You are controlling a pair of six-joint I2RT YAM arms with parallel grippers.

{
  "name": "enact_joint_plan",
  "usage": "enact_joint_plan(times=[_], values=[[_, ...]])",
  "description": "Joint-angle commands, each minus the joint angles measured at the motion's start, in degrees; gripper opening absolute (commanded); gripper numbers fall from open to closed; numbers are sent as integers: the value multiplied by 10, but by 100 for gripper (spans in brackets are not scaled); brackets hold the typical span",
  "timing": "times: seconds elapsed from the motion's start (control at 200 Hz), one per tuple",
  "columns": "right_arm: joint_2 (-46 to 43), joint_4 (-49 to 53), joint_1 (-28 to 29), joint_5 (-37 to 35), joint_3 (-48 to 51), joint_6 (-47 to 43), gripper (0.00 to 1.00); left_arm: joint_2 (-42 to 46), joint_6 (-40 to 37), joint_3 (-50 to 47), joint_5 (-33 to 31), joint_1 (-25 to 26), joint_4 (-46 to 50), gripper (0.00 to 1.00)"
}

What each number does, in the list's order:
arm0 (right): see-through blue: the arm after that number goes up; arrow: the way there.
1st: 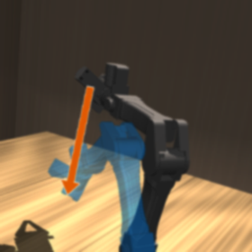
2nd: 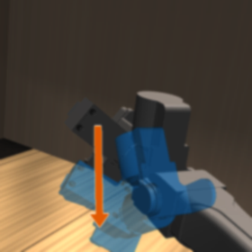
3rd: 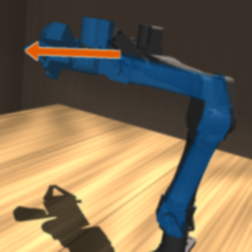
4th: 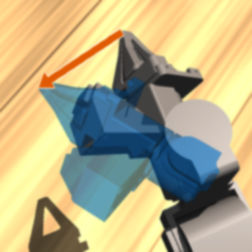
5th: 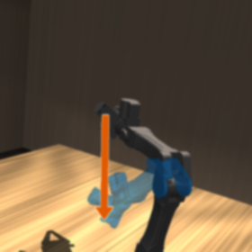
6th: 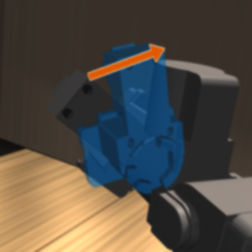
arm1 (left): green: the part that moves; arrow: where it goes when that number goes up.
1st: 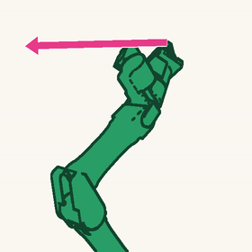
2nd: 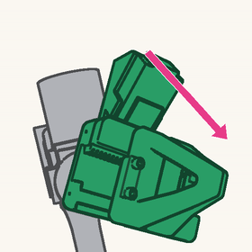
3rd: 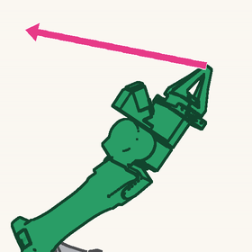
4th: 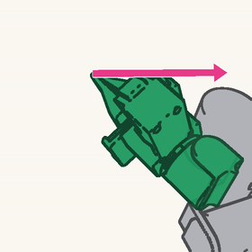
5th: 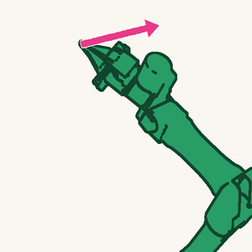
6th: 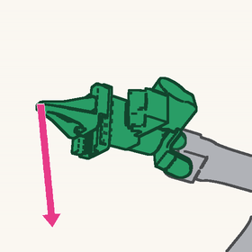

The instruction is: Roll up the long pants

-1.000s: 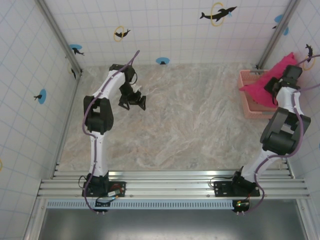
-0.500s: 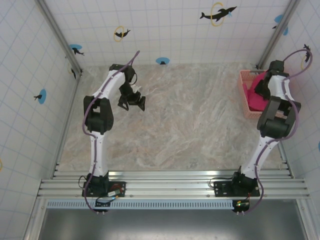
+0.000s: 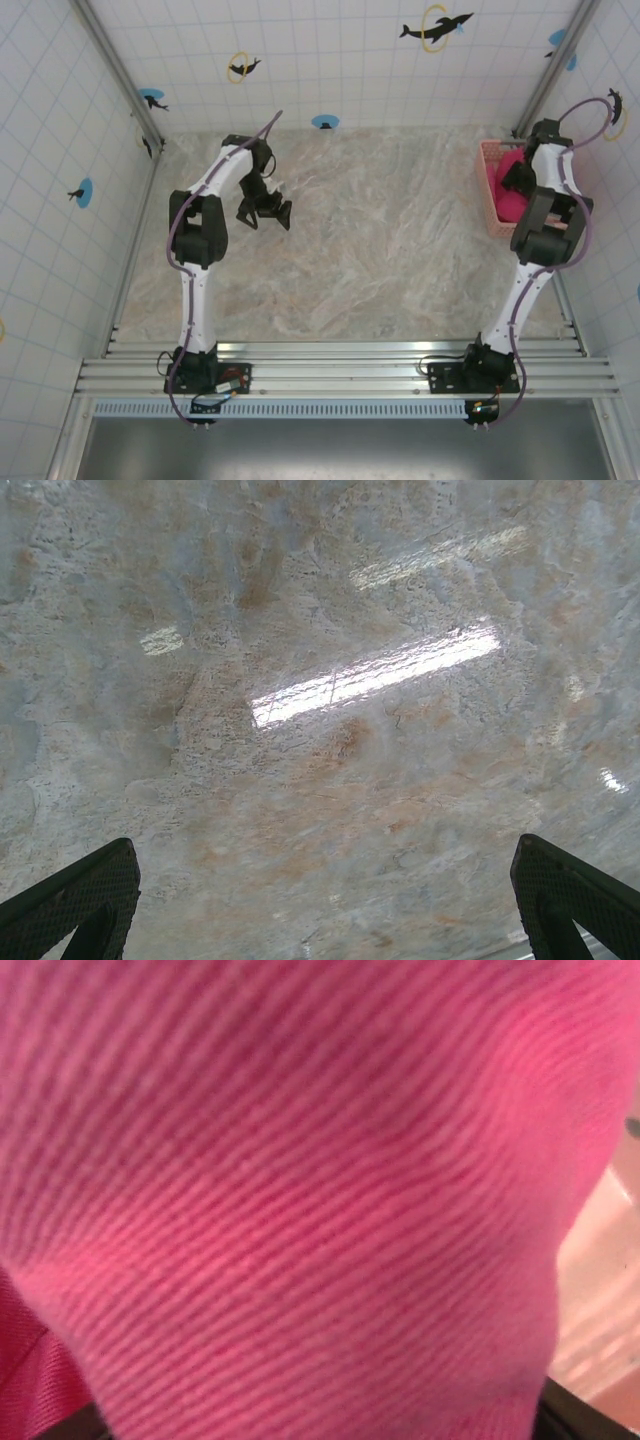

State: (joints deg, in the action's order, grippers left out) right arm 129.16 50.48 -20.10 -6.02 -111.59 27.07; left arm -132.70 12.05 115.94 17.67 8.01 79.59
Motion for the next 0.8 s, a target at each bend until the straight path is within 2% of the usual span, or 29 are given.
enact_joint_plan(times=[0.0, 0.125, 0.275, 0.475, 0.545, 0.626, 0.726, 0.791], values=[[-56, -1, 3, -17, 57, 24, 96, 38, 5, -18, 0, 4, -19, 98], [-128, -30, 7, -34, 105, 46, 96, 61, 2, -44, -4, 3, -46, 97], [-219, -46, 13, -91, 179, 94, 96, 109, -8, -94, -26, 4, -97, 98], [-382, -124, 20, -157, 334, 127, 96, 243, -44, -203, -101, -2, -253, 98], [-435, -161, 32, -154, 394, 89, 96, 297, -73, -266, -140, -3, -333, 98], [-483, -193, 64, -148, 464, 36, 96, 367, -93, -395, -190, -3, -473, 98], [-530, -250, 129, -152, 563, -17, 96, 441, -127, -564, -175, -4, -672, 98], [-556, -332, 168, -145, 630, -50, 96, 470, -170, -643, -176, -5, -757, 97]])
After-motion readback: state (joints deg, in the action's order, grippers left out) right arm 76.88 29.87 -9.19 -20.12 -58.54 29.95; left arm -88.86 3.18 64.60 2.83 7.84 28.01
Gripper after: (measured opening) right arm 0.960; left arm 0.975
